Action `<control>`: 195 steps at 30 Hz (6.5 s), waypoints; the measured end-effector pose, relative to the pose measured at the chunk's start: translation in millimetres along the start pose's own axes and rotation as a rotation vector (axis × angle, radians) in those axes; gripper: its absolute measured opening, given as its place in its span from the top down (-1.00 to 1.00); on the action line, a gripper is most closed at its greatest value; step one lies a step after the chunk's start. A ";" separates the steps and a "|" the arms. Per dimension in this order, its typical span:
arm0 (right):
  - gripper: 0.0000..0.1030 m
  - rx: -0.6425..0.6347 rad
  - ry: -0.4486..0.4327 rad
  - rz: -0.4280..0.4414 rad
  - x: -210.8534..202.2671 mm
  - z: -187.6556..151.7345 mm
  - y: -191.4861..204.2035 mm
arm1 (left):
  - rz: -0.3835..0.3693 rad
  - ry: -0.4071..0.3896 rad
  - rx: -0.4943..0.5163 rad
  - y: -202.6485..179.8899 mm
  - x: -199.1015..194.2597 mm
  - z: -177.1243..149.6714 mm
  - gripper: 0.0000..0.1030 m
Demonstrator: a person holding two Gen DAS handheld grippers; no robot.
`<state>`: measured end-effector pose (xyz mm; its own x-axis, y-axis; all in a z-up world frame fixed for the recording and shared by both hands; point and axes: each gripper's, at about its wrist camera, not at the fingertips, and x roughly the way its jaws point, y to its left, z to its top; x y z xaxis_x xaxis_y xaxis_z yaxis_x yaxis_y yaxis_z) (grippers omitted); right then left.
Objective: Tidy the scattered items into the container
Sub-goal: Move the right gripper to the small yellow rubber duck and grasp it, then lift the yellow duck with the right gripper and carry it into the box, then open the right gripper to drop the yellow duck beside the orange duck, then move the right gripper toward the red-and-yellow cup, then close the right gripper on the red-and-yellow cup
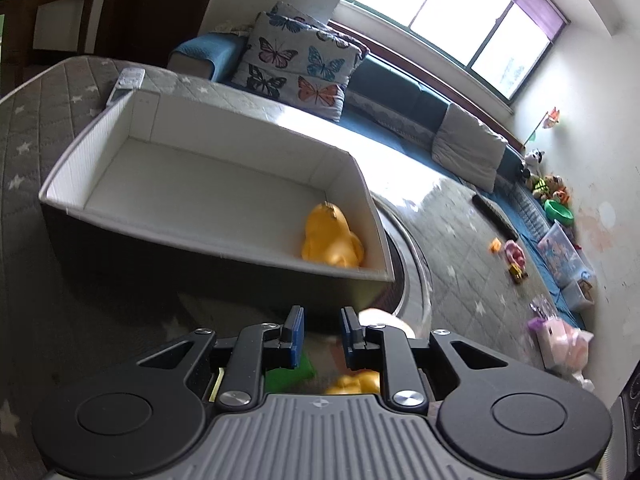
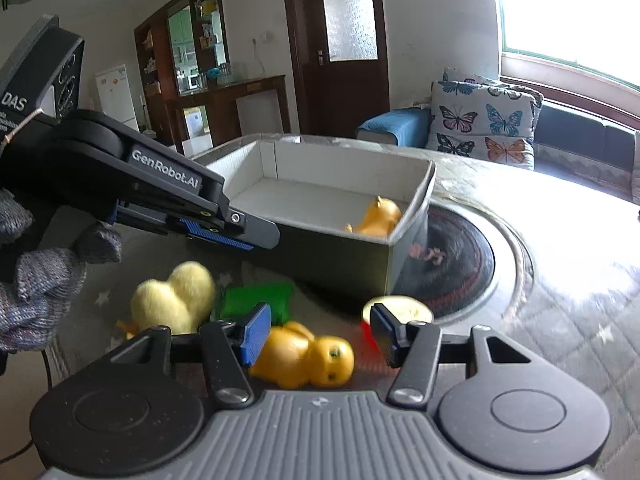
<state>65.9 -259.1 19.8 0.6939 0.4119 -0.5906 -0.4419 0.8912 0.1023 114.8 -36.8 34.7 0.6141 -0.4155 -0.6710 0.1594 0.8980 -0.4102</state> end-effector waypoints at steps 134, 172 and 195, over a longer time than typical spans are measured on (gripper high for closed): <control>-0.40 -0.045 -0.068 -0.054 36.8 25.7 -15.8 | -0.034 0.007 0.027 0.7 1.9 41.6 0.29; -0.13 0.063 0.030 -0.084 59.7 -15.7 -47.7 | -0.064 0.159 -0.178 -16.1 88.0 10.3 0.29; -0.03 0.093 -0.008 -0.050 40.2 -19.7 -46.2 | -0.127 0.179 -0.220 -11.9 87.7 3.1 0.37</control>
<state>103.0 -287.5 -24.4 0.7182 0.3676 -0.5908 -0.3521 0.9243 0.1471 169.2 -83.5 -17.4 0.4508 -0.5587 -0.6961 0.0425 0.7924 -0.6085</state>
